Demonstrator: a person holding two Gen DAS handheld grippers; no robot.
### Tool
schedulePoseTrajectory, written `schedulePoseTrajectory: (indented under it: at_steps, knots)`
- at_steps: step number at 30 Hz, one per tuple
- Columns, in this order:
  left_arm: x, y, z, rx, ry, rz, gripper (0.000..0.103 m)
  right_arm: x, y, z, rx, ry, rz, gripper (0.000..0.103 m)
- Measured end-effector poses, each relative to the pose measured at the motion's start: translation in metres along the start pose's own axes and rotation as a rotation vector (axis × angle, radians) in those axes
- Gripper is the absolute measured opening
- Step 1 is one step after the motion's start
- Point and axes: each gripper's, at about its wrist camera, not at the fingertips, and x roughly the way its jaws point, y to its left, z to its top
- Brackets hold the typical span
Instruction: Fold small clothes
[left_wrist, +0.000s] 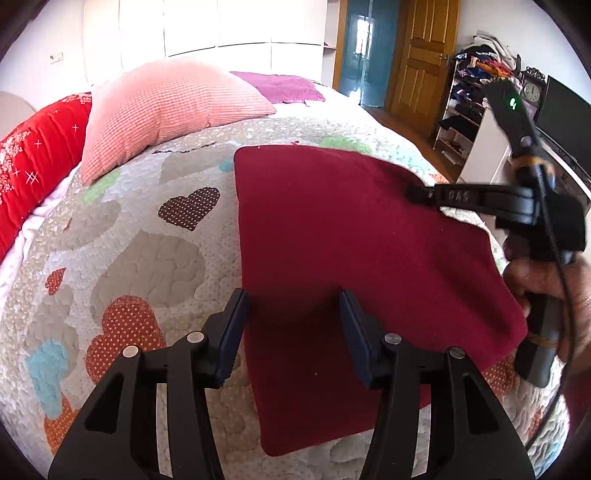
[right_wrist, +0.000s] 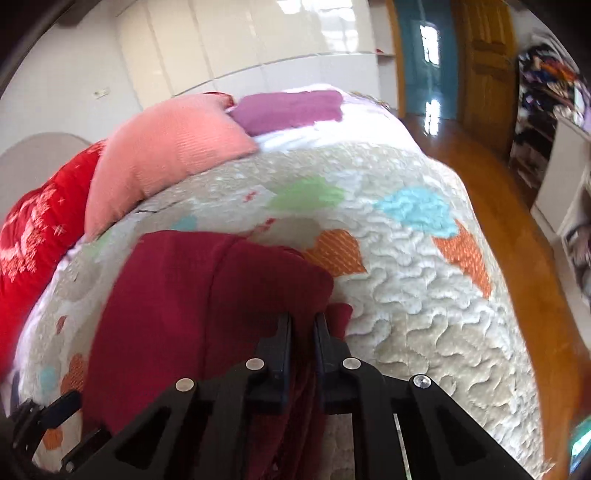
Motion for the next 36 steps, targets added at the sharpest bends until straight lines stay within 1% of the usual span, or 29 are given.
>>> schedulePoseTrajectory:
  at_steps: [2, 3, 4, 5, 6, 7, 8, 9, 11, 12, 13, 16, 17, 18, 19, 20, 21, 22, 23, 24, 25, 28, 30, 31, 32, 33, 34, 35, 36]
  knots:
    - [-0.003, 0.003, 0.001, -0.007, -0.002, -0.002, 0.051, -0.006, -0.008, -0.003, 0.034, -0.011, 0.055, 0.009]
    - [-0.005, 0.006, 0.002, -0.012, -0.004, -0.011, 0.051, -0.011, -0.011, -0.003, 0.054, -0.016, 0.083, 0.013]
    - [-0.006, 0.011, 0.003, -0.025, -0.009, -0.024, 0.051, -0.021, -0.018, -0.007, 0.093, -0.018, 0.132, 0.029]
    - [-0.006, 0.016, 0.005, -0.041, -0.013, -0.039, 0.051, -0.027, -0.021, -0.01, 0.12, -0.016, 0.159, 0.045]
    - [-0.006, 0.023, 0.007, -0.068, -0.015, -0.061, 0.051, -0.033, -0.026, -0.016, 0.142, -0.014, 0.183, 0.075]
    - [-0.004, 0.032, 0.009, -0.112, -0.013, -0.094, 0.053, -0.039, -0.031, -0.022, 0.165, -0.015, 0.21, 0.081]
    - [-0.002, 0.037, 0.01, -0.14, -0.01, -0.119, 0.062, -0.043, -0.034, -0.03, 0.185, -0.019, 0.252, 0.081]
    - [0.002, 0.046, 0.012, -0.198, -0.004, -0.172, 0.069, -0.045, -0.037, -0.037, 0.197, -0.009, 0.292, 0.081]
    - [0.011, 0.056, 0.013, -0.269, 0.012, -0.246, 0.07, -0.039, -0.039, -0.046, 0.22, 0.026, 0.338, 0.081]
    - [0.016, 0.057, 0.014, -0.28, 0.028, -0.26, 0.07, -0.033, -0.041, -0.049, 0.242, 0.042, 0.36, 0.081]
    - [0.023, 0.057, 0.014, -0.283, 0.055, -0.276, 0.07, -0.026, -0.044, -0.052, 0.27, 0.055, 0.393, 0.083]
    - [0.041, 0.05, 0.013, -0.265, 0.099, -0.325, 0.07, -0.006, -0.042, -0.056, 0.312, 0.084, 0.49, 0.084]
    - [0.046, 0.047, 0.012, -0.263, 0.103, -0.326, 0.07, -0.003, -0.04, -0.056, 0.306, 0.083, 0.495, 0.082]
    - [0.049, 0.043, 0.011, -0.259, 0.099, -0.333, 0.07, -0.001, -0.036, -0.056, 0.291, 0.078, 0.491, 0.064]
    - [0.049, 0.041, 0.01, -0.251, 0.09, -0.331, 0.07, -0.001, -0.031, -0.056, 0.276, 0.079, 0.492, 0.055]
    - [0.046, 0.04, 0.01, -0.24, 0.083, -0.326, 0.066, -0.001, -0.028, -0.056, 0.268, 0.082, 0.485, 0.052]
    - [0.041, 0.04, 0.011, -0.232, 0.074, -0.332, 0.058, -0.006, -0.023, -0.055, 0.249, 0.079, 0.474, 0.045]
    - [0.035, 0.04, 0.011, -0.228, 0.067, -0.342, 0.054, -0.01, -0.021, -0.054, 0.231, 0.076, 0.474, 0.042]
    - [0.024, 0.04, 0.01, -0.219, 0.064, -0.354, 0.05, -0.019, -0.018, -0.054, 0.219, 0.075, 0.491, 0.042]
    - [0.013, 0.039, 0.009, -0.203, 0.064, -0.361, 0.05, -0.026, -0.015, -0.054, 0.217, 0.079, 0.514, 0.041]
    - [-0.003, 0.038, 0.007, -0.18, 0.053, -0.358, 0.05, -0.037, -0.01, -0.057, 0.208, 0.084, 0.542, 0.041]
    - [-0.052, 0.039, -0.015, -0.107, 0.035, -0.324, 0.05, -0.066, 0.012, -0.078, 0.139, 0.125, 0.562, 0.041]
    - [-0.074, 0.042, -0.036, -0.078, 0.05, -0.279, 0.05, -0.078, 0.027, -0.096, 0.1, 0.151, 0.587, 0.042]
    - [-0.08, 0.043, -0.048, -0.063, 0.068, -0.255, 0.05, -0.083, 0.036, -0.109, 0.075, 0.169, 0.583, 0.044]
    - [-0.083, 0.043, -0.061, -0.05, 0.093, -0.232, 0.05, -0.084, 0.04, -0.116, 0.055, 0.181, 0.566, 0.046]
    - [-0.084, 0.043, -0.073, -0.042, 0.118, -0.212, 0.05, -0.085, 0.047, -0.126, 0.019, 0.198, 0.511, 0.054]
    - [-0.084, 0.043, -0.082, -0.035, 0.126, -0.184, 0.051, -0.088, 0.05, -0.133, -0.009, 0.205, 0.452, 0.056]
    - [-0.086, 0.043, -0.089, -0.034, 0.106, -0.162, 0.054, -0.096, 0.051, -0.138, -0.03, 0.182, 0.408, 0.056]
    - [-0.092, 0.044, -0.094, -0.04, 0.073, -0.137, 0.055, -0.108, 0.051, -0.141, -0.035, 0.152, 0.404, 0.056]
